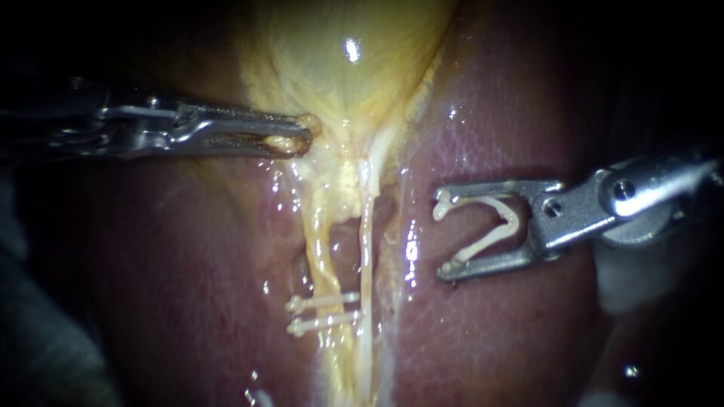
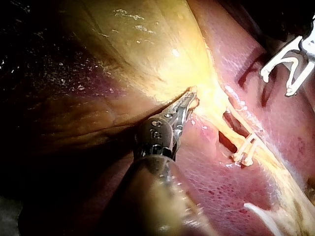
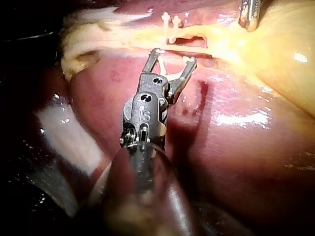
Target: Clipping third clip left tube
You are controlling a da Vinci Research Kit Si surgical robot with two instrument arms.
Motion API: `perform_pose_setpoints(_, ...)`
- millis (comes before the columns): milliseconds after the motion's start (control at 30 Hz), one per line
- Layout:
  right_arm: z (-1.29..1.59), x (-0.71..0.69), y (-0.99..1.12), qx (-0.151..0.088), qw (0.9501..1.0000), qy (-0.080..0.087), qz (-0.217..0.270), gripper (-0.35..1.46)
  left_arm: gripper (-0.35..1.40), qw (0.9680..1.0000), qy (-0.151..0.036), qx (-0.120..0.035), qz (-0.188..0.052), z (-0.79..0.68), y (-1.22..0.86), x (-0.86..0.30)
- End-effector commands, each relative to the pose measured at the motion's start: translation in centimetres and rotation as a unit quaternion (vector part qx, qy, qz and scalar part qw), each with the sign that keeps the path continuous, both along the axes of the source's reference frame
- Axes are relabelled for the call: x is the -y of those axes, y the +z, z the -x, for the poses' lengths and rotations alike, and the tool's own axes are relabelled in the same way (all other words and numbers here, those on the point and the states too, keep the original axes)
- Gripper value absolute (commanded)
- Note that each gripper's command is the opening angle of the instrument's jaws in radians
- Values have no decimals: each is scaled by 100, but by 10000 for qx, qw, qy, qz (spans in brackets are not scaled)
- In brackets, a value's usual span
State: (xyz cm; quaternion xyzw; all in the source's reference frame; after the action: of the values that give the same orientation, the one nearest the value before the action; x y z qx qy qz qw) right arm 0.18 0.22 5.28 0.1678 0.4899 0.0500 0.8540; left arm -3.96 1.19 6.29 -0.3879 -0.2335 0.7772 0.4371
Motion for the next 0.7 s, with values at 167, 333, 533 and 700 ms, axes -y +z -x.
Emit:
perform_pose_setpoints(167, 0, 0, 0, 2, 10000, 3, -1, 50, -35, 10000, 21, 26, -47, -10, -21, -1)
perform_pose_setpoints(333, 0, 0, 0, 2, 10000, 3, -1, 50, -35, 10000, 21, 34, -76, -28, -47, -2)
perform_pose_setpoints(533, 0, 0, 0, 3, 10000, 4, -1, 50, -35, 10000, -64, -4, -64, -40, -73, -7)
perform_pose_setpoints(700, -6, -1, 1, 11, 10000, 17, 0, 50, -35, 9999, -93, 4, -82, -38, -72, -6)
